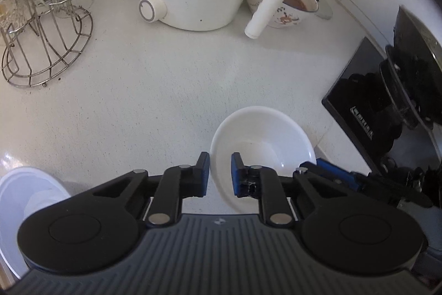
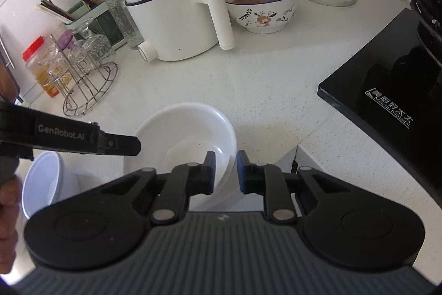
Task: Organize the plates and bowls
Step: 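Lift the white ceramic bowl and carry it over the plastic bowls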
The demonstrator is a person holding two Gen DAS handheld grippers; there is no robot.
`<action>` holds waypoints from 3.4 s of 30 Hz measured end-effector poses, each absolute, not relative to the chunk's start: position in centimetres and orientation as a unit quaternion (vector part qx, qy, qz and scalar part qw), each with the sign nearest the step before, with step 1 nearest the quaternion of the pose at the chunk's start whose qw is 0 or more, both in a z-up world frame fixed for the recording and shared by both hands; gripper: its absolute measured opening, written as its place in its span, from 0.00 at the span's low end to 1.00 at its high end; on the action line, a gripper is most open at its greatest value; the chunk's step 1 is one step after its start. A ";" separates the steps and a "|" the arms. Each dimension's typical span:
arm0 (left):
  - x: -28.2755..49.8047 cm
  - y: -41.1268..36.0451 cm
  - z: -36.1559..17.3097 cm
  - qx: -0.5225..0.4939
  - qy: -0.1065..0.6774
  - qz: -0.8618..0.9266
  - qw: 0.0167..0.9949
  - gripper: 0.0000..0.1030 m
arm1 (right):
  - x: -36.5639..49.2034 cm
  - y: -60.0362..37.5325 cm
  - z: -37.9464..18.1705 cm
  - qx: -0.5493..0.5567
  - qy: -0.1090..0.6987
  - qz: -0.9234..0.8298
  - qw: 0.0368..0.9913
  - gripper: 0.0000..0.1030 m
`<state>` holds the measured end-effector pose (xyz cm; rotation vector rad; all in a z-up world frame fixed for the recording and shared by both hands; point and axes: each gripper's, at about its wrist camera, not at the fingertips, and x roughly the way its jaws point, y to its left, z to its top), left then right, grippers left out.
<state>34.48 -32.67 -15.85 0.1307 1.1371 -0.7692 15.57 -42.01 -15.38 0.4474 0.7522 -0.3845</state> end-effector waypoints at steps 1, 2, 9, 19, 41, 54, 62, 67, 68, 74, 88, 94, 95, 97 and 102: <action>34.5 -32.6 -15.8 0.055 0.525 -0.352 0.773 0.19 | 15.5 -42.1 -15.4 0.221 0.362 -0.182 0.887 0.17; 34.5 -32.5 -15.8 0.051 0.525 -0.350 0.774 0.19 | 15.4 -42.2 -15.4 0.226 0.363 -0.179 0.886 0.17; 34.2 -31.6 -14.6 0.033 0.524 -0.338 0.781 0.19 | 15.1 -41.9 -14.8 0.231 0.363 -0.164 0.888 0.17; 33.8 -28.6 -11.3 -0.006 0.521 -0.314 0.794 0.20 | 14.4 -39.8 -12.1 0.235 0.353 -0.138 0.895 0.18; 34.8 -21.5 -3.7 -0.070 0.480 -0.326 0.812 0.20 | 15.9 -37.1 -5.4 0.250 0.309 -0.098 0.912 0.17; 36.5 -16.3 -2.2 -0.080 0.473 -0.296 0.826 0.20 | 19.2 -33.6 -4.6 0.242 0.317 -0.054 0.915 0.17; 36.9 -11.7 -2.4 -0.109 0.461 -0.260 0.842 0.20 | 21.5 -31.1 -5.0 0.243 0.333 -0.012 0.911 0.17; 36.7 -8.9 -3.9 -0.137 0.460 -0.235 0.845 0.20 | 22.9 -29.3 -6.0 0.231 0.361 0.014 0.903 0.17; 36.7 -8.4 -4.3 -0.145 0.461 -0.232 0.844 0.20 | 23.1 -28.9 -6.2 0.220 0.365 0.016 0.905 0.17; 36.4 -6.9 -7.3 -0.167 0.481 -0.207 0.836 0.20 | 24.0 -27.4 -8.3 0.175 0.399 0.026 0.900 0.17; 36.6 -6.9 -13.4 -0.148 0.533 -0.150 0.820 0.20 | 26.1 -26.2 -11.6 0.137 0.455 0.040 0.879 0.19; 36.3 -6.7 -14.2 -0.164 0.539 -0.146 0.813 0.20 | 26.5 -27.9 -11.1 0.164 0.451 0.040 0.876 0.32; 36.2 -6.7 -14.3 -0.167 0.540 -0.143 0.812 0.23 | 26.7 -28.3 -11.1 0.172 0.447 0.045 0.877 0.41; 36.3 -6.6 -14.7 -0.172 0.544 -0.135 0.810 0.41 | 27.2 -28.8 -11.5 0.184 0.445 0.049 0.875 0.40; 36.1 -6.7 -14.5 -0.164 0.536 -0.132 0.817 0.44 | 28.6 -29.4 -13.4 0.200 0.457 0.048 0.866 0.41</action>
